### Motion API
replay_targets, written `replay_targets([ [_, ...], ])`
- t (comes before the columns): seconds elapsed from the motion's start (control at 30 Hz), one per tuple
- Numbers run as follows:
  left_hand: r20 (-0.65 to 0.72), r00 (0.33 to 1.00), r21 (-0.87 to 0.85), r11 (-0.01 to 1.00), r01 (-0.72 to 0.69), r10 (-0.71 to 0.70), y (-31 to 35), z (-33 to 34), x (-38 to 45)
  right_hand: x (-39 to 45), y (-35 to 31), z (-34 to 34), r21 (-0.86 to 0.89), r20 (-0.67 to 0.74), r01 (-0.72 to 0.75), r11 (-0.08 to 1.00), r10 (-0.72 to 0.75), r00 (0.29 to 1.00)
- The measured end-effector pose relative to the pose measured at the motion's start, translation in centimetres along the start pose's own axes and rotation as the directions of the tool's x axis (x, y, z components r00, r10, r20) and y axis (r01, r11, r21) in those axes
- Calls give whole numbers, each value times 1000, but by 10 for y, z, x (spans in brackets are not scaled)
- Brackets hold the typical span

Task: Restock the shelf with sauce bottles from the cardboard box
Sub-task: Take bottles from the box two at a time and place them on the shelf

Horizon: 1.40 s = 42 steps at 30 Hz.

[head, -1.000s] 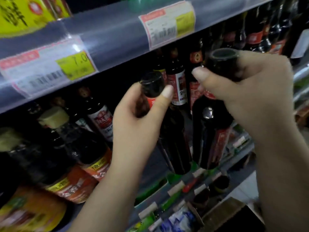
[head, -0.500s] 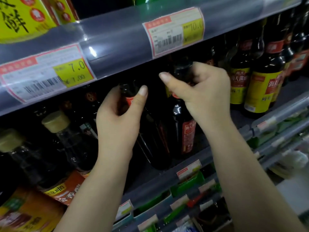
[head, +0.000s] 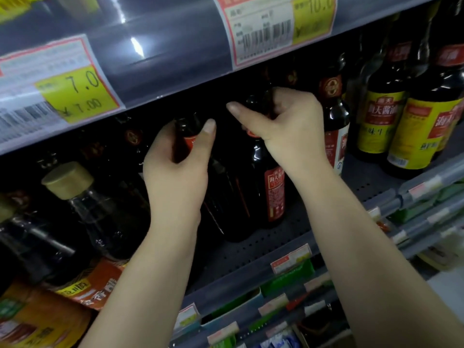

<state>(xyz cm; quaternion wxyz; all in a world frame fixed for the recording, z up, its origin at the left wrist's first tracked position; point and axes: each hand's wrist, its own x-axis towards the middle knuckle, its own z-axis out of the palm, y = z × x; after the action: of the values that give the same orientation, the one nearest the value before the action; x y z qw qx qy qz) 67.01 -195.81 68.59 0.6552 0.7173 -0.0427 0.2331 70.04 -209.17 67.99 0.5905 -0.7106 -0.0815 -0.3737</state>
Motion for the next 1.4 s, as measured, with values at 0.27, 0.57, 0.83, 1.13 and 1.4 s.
replay_targets([
  [0.27,-89,996,93,995,26,-18,-18,13,38,33,19,28,-174,56,-41,984,51,997],
  [0.57,-23,999,175,984,-23,27,-28,12,52,45,35,32,-184,197,9,983,28,980],
  [0.83,-83,988,252,962,-102,127,-45,15,48,44,43,15,-191,402,9,982,70,913],
  [1.13,-147,978,298,949,-102,151,-58,22,67,50,50,37,-140,322,58,988,-10,947],
  [1.4,-170,967,313,941,-128,189,-63,30,81,65,63,55,-186,343,40,982,26,939],
])
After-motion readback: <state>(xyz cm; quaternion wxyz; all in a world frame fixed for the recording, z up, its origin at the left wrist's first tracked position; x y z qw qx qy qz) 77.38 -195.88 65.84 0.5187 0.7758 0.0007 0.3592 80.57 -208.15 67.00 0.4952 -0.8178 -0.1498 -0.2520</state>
